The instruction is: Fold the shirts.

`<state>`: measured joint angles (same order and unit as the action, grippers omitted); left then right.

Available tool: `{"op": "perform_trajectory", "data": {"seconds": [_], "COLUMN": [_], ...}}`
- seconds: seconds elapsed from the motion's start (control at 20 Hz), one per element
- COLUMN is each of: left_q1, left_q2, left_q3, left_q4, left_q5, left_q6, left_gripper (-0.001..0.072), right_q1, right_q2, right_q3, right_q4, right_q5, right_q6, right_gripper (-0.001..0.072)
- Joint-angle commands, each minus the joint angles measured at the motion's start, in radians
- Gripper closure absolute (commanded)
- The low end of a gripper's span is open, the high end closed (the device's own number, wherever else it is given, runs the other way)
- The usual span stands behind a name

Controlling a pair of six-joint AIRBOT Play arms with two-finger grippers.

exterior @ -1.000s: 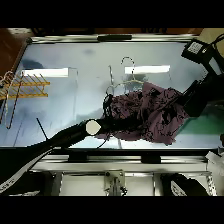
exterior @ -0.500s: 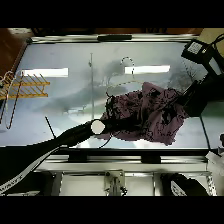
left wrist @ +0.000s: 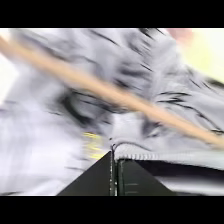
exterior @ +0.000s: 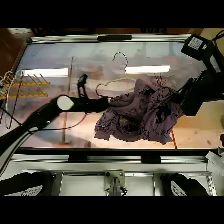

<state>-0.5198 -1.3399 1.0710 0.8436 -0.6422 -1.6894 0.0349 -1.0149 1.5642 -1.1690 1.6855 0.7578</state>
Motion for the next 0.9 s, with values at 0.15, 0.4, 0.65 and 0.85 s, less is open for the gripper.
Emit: {"op": "perform_trajectory", "data": {"seconds": [0.15, 0.4, 0.65, 0.85], "left_q1": [0.249, 0.3, 0.32, 0.336], "left_q2": [0.042, 0.045, 0.079, 0.098], "left_q3": [-0.002, 0.005, 0.037, 0.075], "left_q4": [0.164, 0.177, 0.174, 0.174], "left_q5": [-0.185, -0.178, -0.182, -0.18], "left_q6": [0.019, 0.019, 0.058, 0.08], "left_gripper": [0.0647, 0.0647, 0.0647, 0.0647], "right_q1": [0.0, 0.0, 0.0, 0.0], "right_q2": [0.001, 0.0, 0.0, 0.0], "right_q3": [0.0, 0.0, 0.0, 0.0], "right_q4": [0.104, 0.13, 0.06, 0.061], "right_q5": [0.001, 0.018, 0.035, 0.056], "right_q6": [0.001, 0.001, 0.001, 0.0], "right_gripper": [0.0637, 0.0638, 0.0638, 0.0639]}}
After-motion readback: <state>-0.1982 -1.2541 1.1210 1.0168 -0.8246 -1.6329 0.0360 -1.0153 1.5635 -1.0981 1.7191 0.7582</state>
